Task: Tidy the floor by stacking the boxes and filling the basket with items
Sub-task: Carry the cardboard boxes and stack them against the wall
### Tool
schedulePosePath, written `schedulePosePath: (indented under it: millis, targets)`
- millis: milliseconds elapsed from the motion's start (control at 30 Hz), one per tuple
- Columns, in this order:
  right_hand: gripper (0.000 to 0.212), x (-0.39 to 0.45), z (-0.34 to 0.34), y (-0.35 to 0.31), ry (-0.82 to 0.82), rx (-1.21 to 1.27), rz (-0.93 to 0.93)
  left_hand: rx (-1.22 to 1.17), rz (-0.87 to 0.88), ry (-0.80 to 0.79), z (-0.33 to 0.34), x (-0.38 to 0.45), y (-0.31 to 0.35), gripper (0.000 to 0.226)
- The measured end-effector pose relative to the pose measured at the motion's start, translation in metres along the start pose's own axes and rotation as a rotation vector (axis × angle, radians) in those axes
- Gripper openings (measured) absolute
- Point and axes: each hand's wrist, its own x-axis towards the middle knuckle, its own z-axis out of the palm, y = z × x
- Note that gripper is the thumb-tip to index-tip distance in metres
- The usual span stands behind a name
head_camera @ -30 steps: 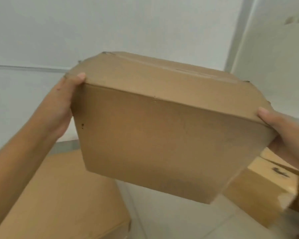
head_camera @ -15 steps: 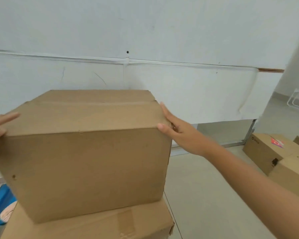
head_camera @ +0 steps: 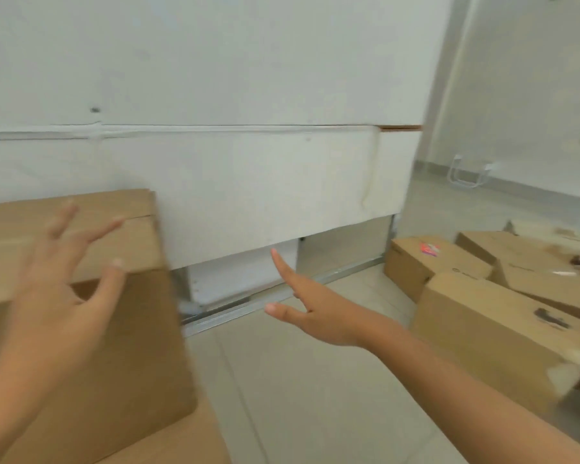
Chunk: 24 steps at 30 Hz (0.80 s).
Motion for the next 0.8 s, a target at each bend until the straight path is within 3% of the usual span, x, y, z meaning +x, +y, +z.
schedulePosePath:
  millis: [67, 167, 267, 433, 633, 800]
  targets:
    - [0.076, -0.033, -0.031, 0.028, 0.045, -0.024, 0.057, -0.191, 0.085, -0.135, 0.048, -0.011, 0.063, 0.044]
    - [0.077, -0.091, -0.084, 0.071, 0.130, -0.054, 0.179, -0.272, 0.171, -0.434, 0.122, -0.028, 0.162, 0.045]
    - [0.078, -0.157, -0.140, 0.114, 0.218, -0.052, 0.296, -0.371, 0.228, -0.578, 0.177, -0.046, 0.242, 0.053]
    - [0.078, -0.291, -0.209, 0.157, 0.325, -0.012, 0.501, -0.516, 0.222, -0.800, 0.218, -0.087, 0.360, 0.052]
    - [0.087, -0.450, -0.239, 0.201, 0.432, -0.009, 0.702, -0.585, 0.295, -1.003, 0.246, -0.146, 0.463, 0.049]
    - [0.083, -0.564, -0.259, 0.218, 0.557, -0.013, 0.973, -0.637, 0.411, -1.214, 0.280, -0.194, 0.566, 0.059]
